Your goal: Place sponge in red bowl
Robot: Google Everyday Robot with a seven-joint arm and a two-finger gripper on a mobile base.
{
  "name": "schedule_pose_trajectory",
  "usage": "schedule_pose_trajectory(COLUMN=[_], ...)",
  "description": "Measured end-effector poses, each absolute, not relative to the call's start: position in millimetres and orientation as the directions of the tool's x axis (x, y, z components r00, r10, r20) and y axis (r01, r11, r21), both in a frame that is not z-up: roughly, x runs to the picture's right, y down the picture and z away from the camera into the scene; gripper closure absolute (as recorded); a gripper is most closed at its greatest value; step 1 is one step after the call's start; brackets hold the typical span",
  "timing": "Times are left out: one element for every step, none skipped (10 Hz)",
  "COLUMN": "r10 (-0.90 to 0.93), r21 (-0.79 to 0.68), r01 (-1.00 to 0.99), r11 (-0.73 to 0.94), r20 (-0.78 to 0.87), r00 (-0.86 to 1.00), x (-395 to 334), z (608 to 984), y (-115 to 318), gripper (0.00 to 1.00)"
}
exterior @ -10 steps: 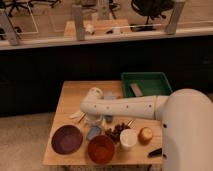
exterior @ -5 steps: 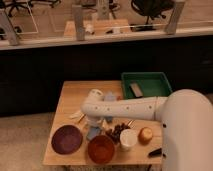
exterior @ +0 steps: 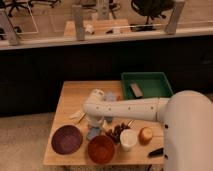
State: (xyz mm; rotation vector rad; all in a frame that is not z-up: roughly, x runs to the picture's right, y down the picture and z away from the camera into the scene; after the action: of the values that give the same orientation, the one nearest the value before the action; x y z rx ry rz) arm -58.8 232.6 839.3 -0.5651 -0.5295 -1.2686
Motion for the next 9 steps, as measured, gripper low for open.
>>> schedule_pose_trajectory(r10=[-0.725, -0.724, -0.723, -0.721, -0.719, -0.715, -0.713, -0.713, -0.714], r21=[-0.099, -0.097, -0.086, -0.082, -0.080, -0.087, -0.092, -0.099, -0.106], r01=[0.974, 0.975, 0.975, 0.975, 0.974, 0.973, 0.972, 0.971, 0.970], r11=[0.201, 0.202, 0.206, 0.209, 0.212, 0.216, 0.218, 0.219, 0.220], r20=[0.653, 0.655, 0.658, 0.661, 0.662, 0.664, 0.665, 0.663, 0.659], r00=[0.216, 0.215, 0.211, 0.210, 0.211, 0.218, 0.223, 0.228, 0.234], x=[-60.3, -61.5, -65.4, -67.3, -67.3, -65.7, -66.6, -66.8, -65.4], z=[838.8, 838.3, 837.5, 836.0, 835.2, 833.4, 831.0, 828.4, 822.2], y=[231.9, 231.2, 230.4, 228.9, 227.4, 224.7, 220.9, 217.0, 209.9], gripper=[0.47, 0.47, 0.47, 0.47, 0.47, 0.47, 0.47, 0.47, 0.47])
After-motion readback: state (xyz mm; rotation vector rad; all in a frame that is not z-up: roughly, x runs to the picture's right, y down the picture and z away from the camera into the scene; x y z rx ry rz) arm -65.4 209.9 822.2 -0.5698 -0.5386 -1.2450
